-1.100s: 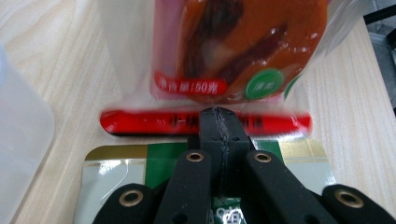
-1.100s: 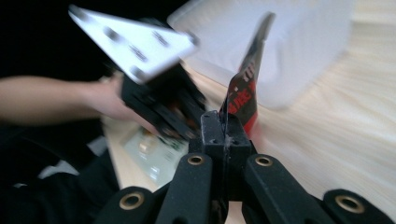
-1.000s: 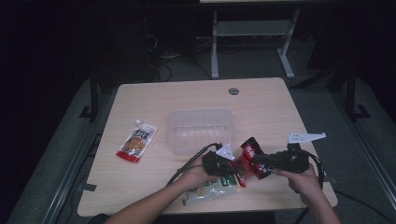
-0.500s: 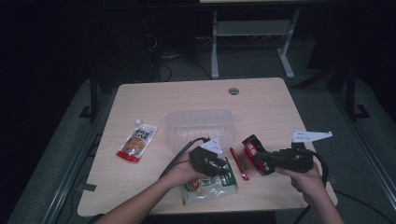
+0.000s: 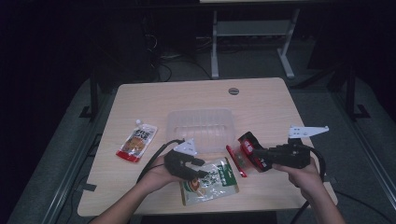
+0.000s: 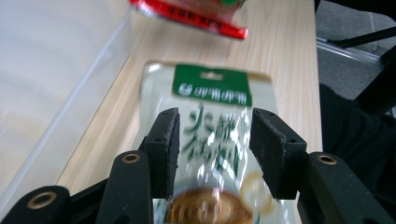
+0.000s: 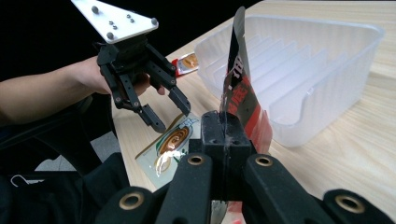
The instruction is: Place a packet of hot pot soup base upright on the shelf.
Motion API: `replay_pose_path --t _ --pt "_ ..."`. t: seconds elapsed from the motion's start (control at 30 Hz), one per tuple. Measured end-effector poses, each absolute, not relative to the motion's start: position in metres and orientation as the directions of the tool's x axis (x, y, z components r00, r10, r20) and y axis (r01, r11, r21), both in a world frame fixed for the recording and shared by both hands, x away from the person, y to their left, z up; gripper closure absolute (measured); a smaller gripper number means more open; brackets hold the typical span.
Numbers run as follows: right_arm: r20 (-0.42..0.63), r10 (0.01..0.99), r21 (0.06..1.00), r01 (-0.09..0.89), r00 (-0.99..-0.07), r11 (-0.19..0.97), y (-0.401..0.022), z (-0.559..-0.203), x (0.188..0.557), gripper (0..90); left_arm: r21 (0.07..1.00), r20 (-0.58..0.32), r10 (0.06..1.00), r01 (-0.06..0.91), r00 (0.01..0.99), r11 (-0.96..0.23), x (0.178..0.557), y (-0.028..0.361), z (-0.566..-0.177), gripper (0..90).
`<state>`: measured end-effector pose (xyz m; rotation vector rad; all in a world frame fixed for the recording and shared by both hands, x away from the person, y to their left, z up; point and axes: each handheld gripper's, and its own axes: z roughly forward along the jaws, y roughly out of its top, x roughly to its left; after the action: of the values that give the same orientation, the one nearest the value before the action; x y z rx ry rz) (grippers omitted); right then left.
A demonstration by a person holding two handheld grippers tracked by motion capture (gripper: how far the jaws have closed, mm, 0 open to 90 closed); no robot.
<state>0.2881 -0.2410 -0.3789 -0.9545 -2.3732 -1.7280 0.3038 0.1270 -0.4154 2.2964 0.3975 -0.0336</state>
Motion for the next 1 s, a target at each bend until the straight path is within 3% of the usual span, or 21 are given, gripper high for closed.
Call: replay_pose_path --t 0.33,1.0 --pt "0.378 0.404 0.856 0.48 -0.833 0.189 -0.228 -0.368 0.3 90.0 0.707 -0.138 0.368 0.352 0.919 -0.613 0.288 0.179 -0.415 46.9" --pt "0.342 0.357 0.891 0.421 -0.869 0.171 -0.203 -0.345 0.34 90.0 0.71 -0.12 0.5 0.426 0.858 -0.561 0.267 0.237 -0.414 37.8"
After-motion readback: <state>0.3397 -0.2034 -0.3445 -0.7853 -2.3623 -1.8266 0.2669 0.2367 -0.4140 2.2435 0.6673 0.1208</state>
